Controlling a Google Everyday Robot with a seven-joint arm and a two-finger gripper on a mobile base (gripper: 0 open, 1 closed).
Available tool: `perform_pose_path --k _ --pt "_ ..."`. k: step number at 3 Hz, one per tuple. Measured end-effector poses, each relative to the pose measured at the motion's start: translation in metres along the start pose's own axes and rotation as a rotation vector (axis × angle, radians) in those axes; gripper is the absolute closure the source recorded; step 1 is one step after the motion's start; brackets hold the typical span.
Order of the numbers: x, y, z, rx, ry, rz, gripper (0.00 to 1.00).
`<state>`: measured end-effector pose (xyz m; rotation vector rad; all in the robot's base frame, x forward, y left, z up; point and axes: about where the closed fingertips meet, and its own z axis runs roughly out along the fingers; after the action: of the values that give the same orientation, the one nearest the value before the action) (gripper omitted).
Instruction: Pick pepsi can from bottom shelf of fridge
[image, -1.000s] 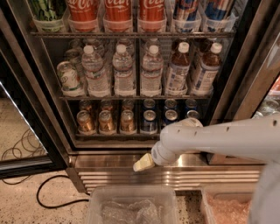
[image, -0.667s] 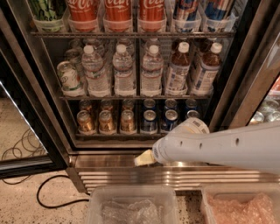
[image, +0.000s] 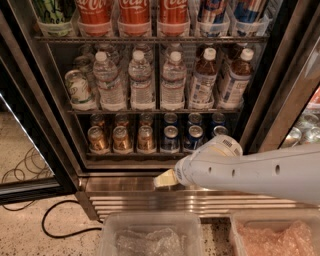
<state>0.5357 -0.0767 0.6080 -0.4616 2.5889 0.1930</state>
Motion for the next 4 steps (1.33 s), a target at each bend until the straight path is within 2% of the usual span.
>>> perform_pose_path --k 1,2,3,4 --pt "-0.008 -0.01 -0.01 -0.012 -0.087 0.053 0.0" --pt "-0.039 -0.091 -0.099 0.04 -0.368 0.204 0.0" --pt "-0.052 -0.171 -0.223 0.107 -0.667 0.334 0.0" --pt "-0.028 -0.146 -0.243 0.055 -0.768 0.32 0.0"
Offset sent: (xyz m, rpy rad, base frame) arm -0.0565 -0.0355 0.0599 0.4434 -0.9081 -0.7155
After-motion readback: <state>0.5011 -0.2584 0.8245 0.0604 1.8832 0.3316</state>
